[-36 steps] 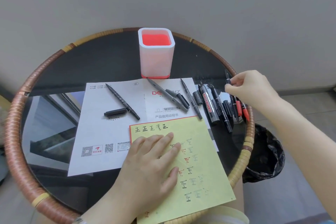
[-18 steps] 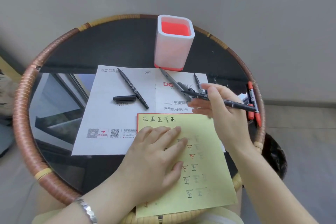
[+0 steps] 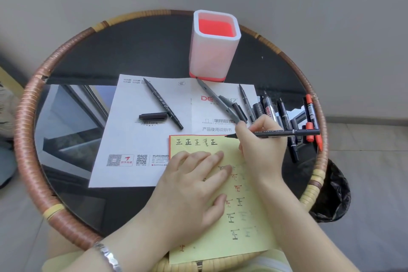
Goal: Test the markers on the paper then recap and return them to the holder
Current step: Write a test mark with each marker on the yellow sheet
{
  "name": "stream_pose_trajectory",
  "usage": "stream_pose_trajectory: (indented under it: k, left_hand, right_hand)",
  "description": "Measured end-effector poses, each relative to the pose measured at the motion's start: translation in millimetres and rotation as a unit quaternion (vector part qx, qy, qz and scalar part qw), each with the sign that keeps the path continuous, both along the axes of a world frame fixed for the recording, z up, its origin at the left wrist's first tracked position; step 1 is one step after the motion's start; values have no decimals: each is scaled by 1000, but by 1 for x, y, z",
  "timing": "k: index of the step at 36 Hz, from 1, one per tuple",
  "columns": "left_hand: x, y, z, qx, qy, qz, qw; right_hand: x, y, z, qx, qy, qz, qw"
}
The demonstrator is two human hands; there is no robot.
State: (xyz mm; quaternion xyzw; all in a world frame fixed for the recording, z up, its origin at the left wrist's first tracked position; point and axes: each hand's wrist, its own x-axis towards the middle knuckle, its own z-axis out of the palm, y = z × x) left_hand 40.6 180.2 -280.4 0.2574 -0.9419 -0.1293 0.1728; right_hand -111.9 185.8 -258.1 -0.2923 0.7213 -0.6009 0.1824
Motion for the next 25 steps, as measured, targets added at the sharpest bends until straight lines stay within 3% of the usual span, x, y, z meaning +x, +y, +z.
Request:
stream_pose_trajectory:
  k: [8, 25]
  left_hand:
    - [-1, 0, -1, -1, 11, 2, 1000]
    - [-1, 0, -1, 6, 10, 3, 1000]
  right_hand:
    - [4, -3, -6, 8, 65, 15, 998]
    - [4, -5, -9, -2, 86, 14, 996]
